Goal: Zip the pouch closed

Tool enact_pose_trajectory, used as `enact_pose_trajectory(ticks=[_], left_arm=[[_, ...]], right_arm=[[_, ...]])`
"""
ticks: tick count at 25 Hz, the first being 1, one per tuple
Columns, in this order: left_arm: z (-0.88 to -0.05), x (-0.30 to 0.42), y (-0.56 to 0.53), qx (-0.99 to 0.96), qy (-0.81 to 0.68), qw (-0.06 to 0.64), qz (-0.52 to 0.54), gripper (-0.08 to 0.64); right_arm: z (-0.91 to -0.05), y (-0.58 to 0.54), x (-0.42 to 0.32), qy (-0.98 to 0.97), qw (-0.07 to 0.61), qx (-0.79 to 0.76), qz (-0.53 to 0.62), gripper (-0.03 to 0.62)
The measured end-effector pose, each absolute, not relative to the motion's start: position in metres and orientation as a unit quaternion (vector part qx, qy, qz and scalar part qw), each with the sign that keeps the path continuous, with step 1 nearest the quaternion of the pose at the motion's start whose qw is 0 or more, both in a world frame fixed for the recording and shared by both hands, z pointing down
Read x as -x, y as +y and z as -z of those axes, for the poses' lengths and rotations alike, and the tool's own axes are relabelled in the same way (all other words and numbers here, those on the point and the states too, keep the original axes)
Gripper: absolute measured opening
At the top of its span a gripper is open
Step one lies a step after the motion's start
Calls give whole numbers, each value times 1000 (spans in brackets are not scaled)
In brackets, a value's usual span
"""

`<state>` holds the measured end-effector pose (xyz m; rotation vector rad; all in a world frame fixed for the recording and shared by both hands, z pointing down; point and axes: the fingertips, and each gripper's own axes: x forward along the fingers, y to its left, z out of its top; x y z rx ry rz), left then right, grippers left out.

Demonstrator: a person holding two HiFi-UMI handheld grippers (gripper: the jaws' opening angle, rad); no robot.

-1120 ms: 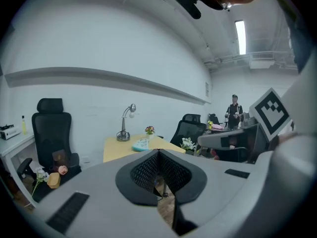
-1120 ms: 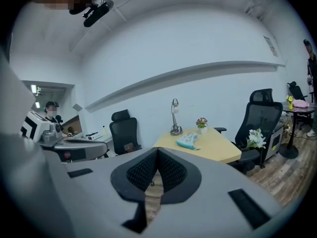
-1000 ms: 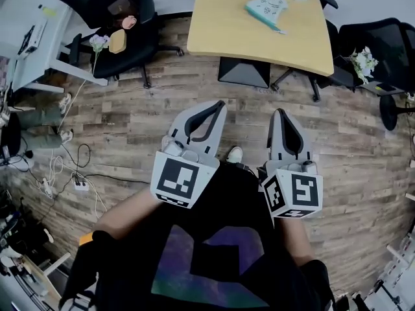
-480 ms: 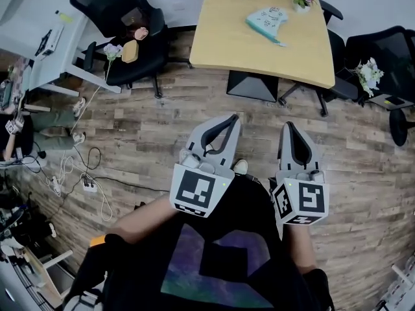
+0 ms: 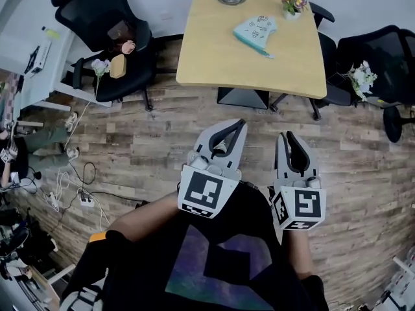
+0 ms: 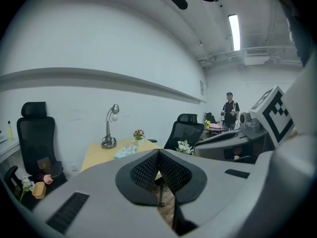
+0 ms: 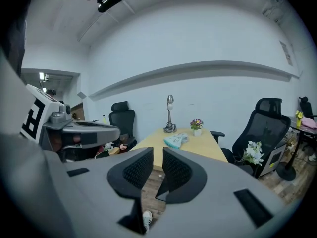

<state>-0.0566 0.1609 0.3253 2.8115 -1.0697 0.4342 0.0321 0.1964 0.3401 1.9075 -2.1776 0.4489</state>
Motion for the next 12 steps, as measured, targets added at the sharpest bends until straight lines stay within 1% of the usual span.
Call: enact_pose_trajectory(ticks=[3, 12], left_arm=[[-325, 44, 130, -930, -337, 40, -141, 8], [-324, 31, 35, -937, -318, 59, -130, 8]], right_arm=[[-343, 167, -42, -732, 123, -654, -147, 72], [-338, 74, -59, -711, 164, -670, -136, 72]])
